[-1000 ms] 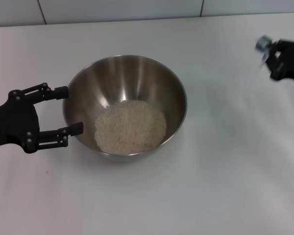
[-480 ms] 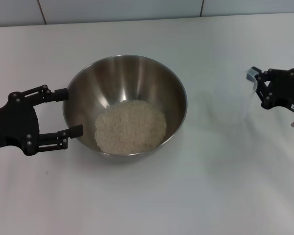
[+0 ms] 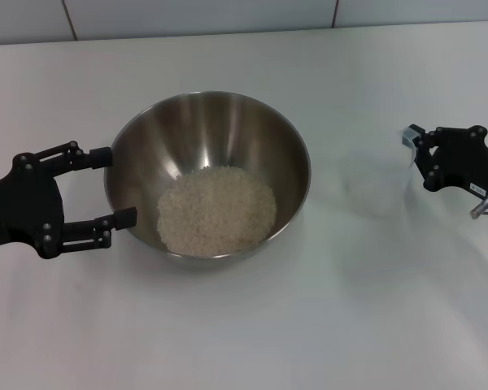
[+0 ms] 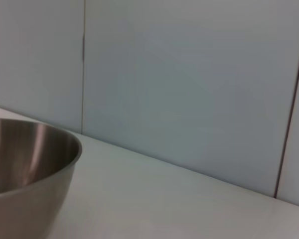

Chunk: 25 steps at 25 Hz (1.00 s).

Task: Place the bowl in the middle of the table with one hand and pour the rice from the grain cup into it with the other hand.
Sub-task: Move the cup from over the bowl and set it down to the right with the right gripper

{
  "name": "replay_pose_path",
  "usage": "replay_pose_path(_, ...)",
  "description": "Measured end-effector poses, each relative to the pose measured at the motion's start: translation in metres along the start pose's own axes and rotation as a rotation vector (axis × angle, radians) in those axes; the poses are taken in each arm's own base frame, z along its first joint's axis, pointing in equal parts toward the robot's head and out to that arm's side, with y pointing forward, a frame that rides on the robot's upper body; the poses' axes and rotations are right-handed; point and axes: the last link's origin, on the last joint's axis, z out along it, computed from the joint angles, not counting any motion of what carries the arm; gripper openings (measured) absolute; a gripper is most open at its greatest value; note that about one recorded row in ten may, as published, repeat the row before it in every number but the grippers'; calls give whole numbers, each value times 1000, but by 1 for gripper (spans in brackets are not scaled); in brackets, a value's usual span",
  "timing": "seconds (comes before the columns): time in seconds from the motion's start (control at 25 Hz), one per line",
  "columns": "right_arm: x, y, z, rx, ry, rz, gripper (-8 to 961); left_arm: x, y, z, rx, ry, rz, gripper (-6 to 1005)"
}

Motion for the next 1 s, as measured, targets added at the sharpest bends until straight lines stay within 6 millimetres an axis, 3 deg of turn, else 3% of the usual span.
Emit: replay_pose_path(1.0, 5, -1, 9, 28, 45, -21, 18, 0, 0, 1, -2, 2, 9, 844)
